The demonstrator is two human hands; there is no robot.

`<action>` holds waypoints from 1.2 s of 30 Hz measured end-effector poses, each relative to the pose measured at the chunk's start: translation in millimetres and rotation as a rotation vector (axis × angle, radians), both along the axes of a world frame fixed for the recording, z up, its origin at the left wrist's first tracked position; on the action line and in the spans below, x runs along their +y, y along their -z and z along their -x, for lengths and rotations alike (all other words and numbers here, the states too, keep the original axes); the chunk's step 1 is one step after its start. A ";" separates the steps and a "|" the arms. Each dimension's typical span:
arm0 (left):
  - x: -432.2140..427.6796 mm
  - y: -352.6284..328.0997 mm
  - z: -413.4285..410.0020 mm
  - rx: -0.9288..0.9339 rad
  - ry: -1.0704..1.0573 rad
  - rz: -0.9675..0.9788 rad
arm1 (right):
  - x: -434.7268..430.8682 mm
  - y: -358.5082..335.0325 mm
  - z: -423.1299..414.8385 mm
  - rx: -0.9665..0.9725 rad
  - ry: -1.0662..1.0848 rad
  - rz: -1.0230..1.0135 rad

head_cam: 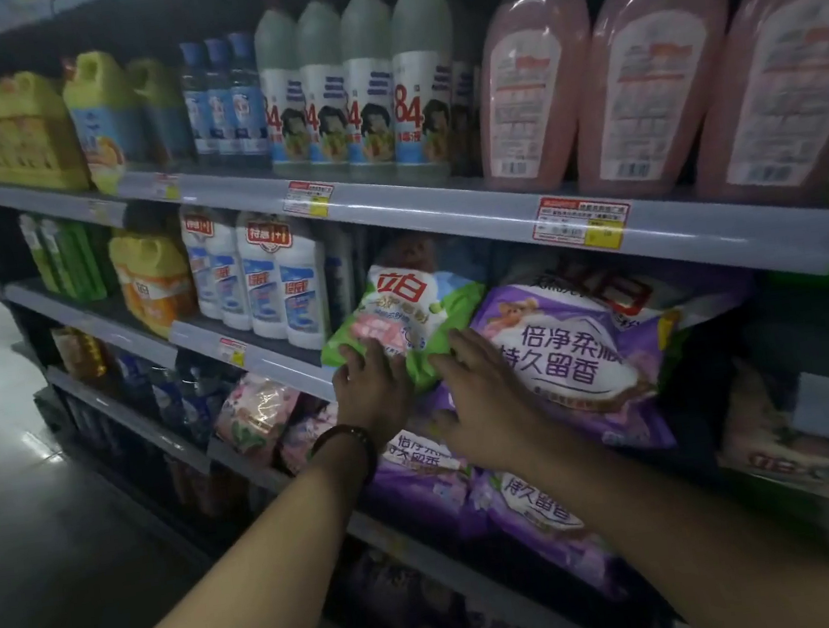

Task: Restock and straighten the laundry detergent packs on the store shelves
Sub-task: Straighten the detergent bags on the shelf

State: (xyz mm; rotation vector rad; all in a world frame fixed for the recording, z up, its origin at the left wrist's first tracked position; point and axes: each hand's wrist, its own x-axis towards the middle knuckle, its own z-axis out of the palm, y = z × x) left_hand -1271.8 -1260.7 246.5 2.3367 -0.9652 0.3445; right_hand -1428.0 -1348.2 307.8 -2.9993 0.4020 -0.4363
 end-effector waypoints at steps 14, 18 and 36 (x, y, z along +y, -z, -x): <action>-19.1 -3.4 118.0 0.045 -0.073 0.205 | -9.4 1.0 102.3 -0.521 0.794 -0.396; -20.7 -5.0 117.1 0.090 -0.098 0.122 | -38.3 -13.7 101.5 -0.455 0.877 -0.673; 27.3 -19.3 176.4 1.521 0.021 0.793 | -9.2 -25.2 122.5 -0.660 0.655 -1.259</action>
